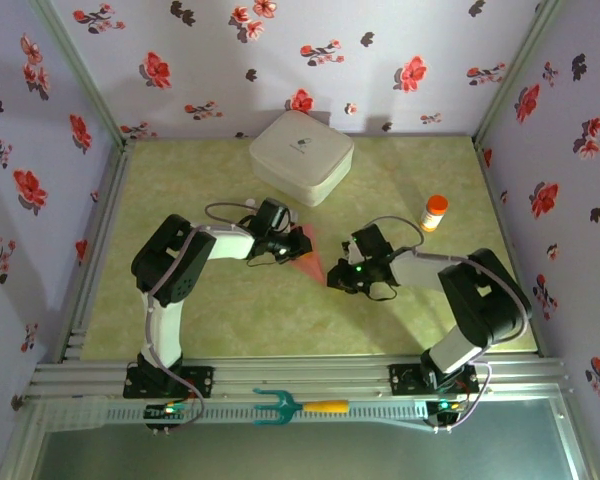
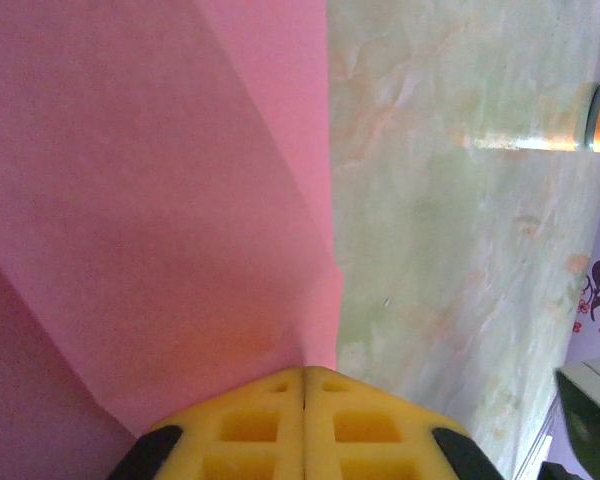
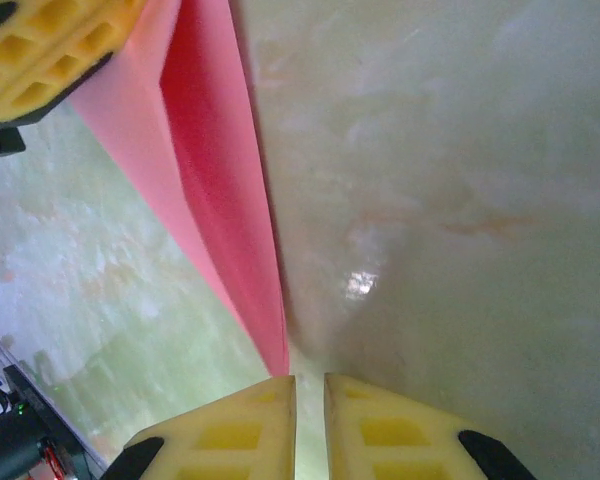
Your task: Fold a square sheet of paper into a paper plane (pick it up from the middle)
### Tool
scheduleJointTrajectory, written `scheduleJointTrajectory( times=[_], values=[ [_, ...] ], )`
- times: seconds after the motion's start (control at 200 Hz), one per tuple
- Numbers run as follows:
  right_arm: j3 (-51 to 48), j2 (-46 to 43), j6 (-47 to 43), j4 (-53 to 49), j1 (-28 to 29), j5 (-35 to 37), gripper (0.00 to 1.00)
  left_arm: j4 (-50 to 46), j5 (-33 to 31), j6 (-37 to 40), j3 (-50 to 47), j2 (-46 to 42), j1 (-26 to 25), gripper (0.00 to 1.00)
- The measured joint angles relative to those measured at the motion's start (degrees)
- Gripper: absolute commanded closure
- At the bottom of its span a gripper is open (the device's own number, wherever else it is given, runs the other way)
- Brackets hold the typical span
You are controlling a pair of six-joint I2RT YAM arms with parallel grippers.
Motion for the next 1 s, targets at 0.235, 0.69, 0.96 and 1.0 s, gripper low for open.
scheduleJointTrajectory(
  times=[0.235,0.69,0.96,1.0],
  values=[
    [7.6,-0.3,-0.2,-2.2,-0.3,-1.0,0.98,0.0,0.0,0.0,0.0,0.0,0.0,0.92],
    [14.3,14.0,0.2,1.9,2.9,-2.5,1.00,0.2,0.0,0.0,-0.1,0.0,0.0,0.92],
    [12.6,14.5,0.0,4.0,2.7,-0.9,0.98,0.2,0.0,0.0,-0.1,0.0,0.0,0.92],
    [12.0,14.3,0.0,4.9,2.7,-0.9,0.98,0.2,0.0,0.0,-0.1,0.0,0.0,0.92]
  ],
)
